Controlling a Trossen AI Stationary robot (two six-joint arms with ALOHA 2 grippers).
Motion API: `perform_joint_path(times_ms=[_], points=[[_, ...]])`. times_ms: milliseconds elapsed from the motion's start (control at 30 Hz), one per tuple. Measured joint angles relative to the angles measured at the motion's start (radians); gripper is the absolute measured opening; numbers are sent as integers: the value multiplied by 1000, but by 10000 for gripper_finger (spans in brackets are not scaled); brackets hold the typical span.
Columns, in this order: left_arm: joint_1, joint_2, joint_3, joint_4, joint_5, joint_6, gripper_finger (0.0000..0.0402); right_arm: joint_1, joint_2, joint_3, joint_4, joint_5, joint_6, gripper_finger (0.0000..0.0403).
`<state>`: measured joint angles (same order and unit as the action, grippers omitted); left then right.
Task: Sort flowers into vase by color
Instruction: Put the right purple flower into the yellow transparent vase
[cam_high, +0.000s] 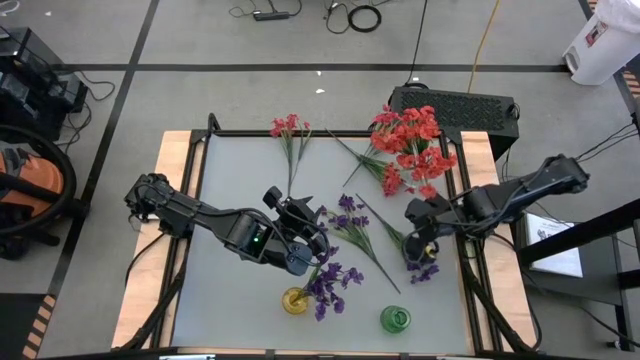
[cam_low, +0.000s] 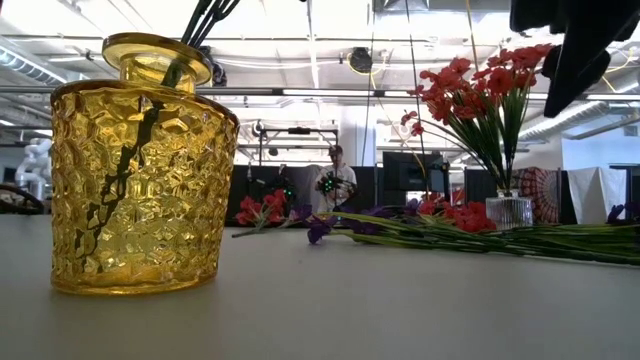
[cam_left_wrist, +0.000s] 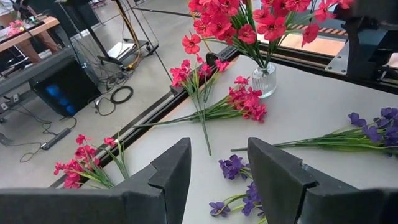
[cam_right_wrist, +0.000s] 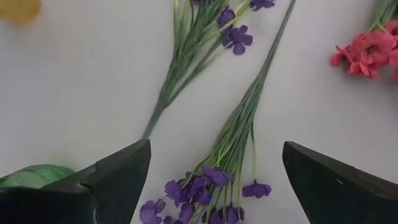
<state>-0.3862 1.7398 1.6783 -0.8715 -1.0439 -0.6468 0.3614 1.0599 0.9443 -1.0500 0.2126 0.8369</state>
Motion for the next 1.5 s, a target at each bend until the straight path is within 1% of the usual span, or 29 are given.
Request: perform_joint_path(times_ms=[300,400,667,1067,1433,1500], points=[[0,0,0,0,0,0,167,-2,119,0,-1,22,-16,357],[0,0,0,0,0,0,167,-2,153,0,0,22,-50,357],[0,0,0,0,0,0,167,-2,215,0,2,18,-97,357],[0,0,0,0,0,0,167,-3,231,0,18,30,-101,357],[0,0,0,0,0,0,167,-49,231,0,106,15,-168,357],[0,0,0,0,0,0,167,-66,231,0,114,-3,-181,357]])
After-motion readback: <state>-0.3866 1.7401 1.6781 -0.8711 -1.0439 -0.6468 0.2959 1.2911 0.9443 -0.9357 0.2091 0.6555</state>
